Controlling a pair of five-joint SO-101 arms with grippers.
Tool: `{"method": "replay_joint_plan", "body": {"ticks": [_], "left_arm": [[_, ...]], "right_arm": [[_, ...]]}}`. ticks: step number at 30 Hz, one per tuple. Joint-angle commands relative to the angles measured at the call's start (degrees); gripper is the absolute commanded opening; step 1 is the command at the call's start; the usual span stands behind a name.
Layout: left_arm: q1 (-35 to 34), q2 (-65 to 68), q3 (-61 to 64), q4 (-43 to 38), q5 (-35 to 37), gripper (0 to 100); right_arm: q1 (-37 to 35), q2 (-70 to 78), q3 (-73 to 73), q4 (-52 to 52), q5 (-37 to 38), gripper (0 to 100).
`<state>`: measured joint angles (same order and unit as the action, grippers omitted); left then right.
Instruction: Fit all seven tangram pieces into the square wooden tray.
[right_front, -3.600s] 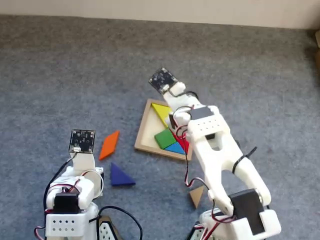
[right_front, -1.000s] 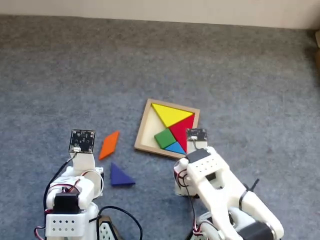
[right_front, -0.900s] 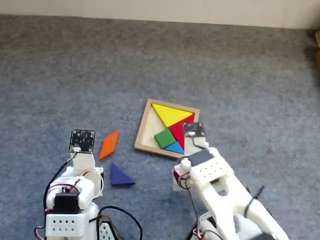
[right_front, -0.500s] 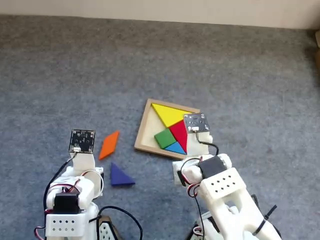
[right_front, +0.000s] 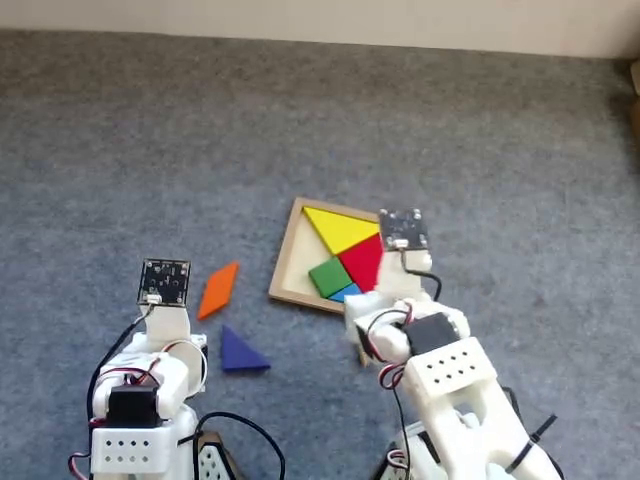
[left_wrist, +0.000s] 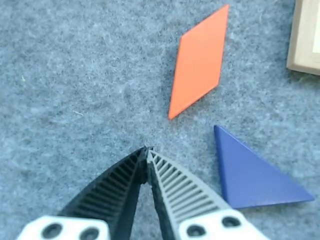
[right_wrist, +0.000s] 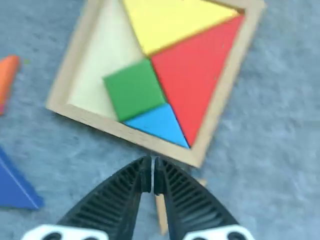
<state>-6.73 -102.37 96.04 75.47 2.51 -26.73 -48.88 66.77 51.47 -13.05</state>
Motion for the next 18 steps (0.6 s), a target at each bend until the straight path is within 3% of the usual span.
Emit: {"method": "replay_joint_plan", "body": {"ticks": [1, 6, 11, 18], "left_arm": [[-0.7, -2.4, 1.1, 0.2, 0.4, 1], [-0.7, -2.4, 1.1, 0.2, 0.4, 1], [-0.7, -2.4, 1.1, 0.2, 0.4, 1], [-0.7, -2.4, 1.1, 0.2, 0.4, 1]], "right_arm": [[1.5, -1.2, -2.7, 5.6, 0.6, 2.2], [1.2, -1.1, -2.9, 6.5, 1.9, 4.5], [1.1, -1.0, -2.9, 5.1, -8.0, 21.3], [1.1, 3.7, -3.3, 5.0, -12.8, 21.7]]}}
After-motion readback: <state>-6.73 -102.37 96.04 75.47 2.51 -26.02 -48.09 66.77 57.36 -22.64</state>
